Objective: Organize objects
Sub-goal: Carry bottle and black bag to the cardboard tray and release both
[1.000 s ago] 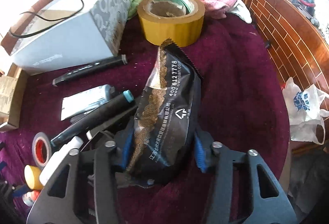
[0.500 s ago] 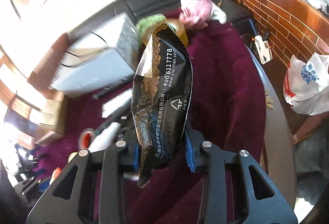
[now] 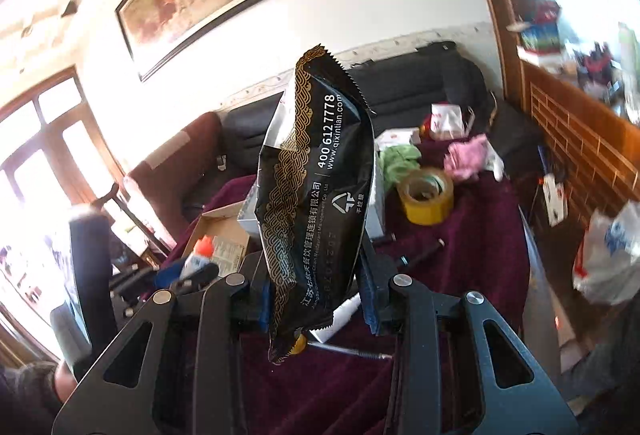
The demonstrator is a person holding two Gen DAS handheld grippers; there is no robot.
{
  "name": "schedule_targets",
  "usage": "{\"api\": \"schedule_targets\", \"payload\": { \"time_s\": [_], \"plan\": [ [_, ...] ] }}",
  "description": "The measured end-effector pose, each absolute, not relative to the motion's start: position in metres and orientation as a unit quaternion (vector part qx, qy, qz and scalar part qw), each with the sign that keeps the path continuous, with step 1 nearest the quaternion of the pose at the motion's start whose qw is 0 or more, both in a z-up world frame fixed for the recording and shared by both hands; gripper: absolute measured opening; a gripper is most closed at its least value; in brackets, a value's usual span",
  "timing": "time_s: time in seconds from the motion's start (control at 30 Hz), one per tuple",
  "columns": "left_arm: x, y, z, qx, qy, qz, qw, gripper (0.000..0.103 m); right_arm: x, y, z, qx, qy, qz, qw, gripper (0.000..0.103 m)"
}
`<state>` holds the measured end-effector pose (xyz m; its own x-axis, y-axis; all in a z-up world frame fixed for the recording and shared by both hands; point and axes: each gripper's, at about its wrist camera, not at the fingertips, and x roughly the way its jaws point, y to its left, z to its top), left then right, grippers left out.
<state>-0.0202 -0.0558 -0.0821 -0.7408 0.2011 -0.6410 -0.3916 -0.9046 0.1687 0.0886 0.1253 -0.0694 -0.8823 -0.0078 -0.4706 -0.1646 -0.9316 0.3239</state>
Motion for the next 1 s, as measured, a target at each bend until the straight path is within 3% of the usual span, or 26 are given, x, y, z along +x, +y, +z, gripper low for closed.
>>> {"api": "schedule_targets", "payload": {
  "time_s": [0.23,0.3,0.4,0.47,0.53,0.87,1.0],
  "plan": [
    [-0.035,-0.081,-0.024,-0.272,0.127,0.944,0.139,0.026,0.095,0.107,-0.045,-0.206,0.19,0.959,0.031,0.033],
    [-0.043,-0.081,-0.03,-0.281,0.133,0.941,0.136,0.026,0.092,0.109,-0.045,-0.201,0.193,0.96,0.043,0.033],
    [-0.062,-0.072,-0.069,-0.339,0.166,0.917,0.128,0.026,0.063,0.108,-0.082,-0.269,0.199,0.94,0.062,0.033],
    [-0.064,-0.075,-0.072,-0.339,0.171,0.916,0.127,0.026,0.032,0.099,-0.121,-0.348,0.215,0.911,0.051,0.033],
    [-0.071,-0.084,-0.063,-0.327,0.173,0.921,0.123,0.026,0.019,0.09,-0.129,-0.358,0.23,0.904,0.038,0.033],
    [-0.193,-0.18,-0.014,-0.367,0.11,0.92,0.075,0.026,-0.06,0.038,-0.069,-0.325,0.192,0.926,-0.009,0.033],
    [-0.239,-0.209,-0.021,-0.383,0.091,0.917,0.07,0.026,-0.105,0.017,-0.056,-0.323,0.211,0.922,-0.04,0.033]
  ]
}}
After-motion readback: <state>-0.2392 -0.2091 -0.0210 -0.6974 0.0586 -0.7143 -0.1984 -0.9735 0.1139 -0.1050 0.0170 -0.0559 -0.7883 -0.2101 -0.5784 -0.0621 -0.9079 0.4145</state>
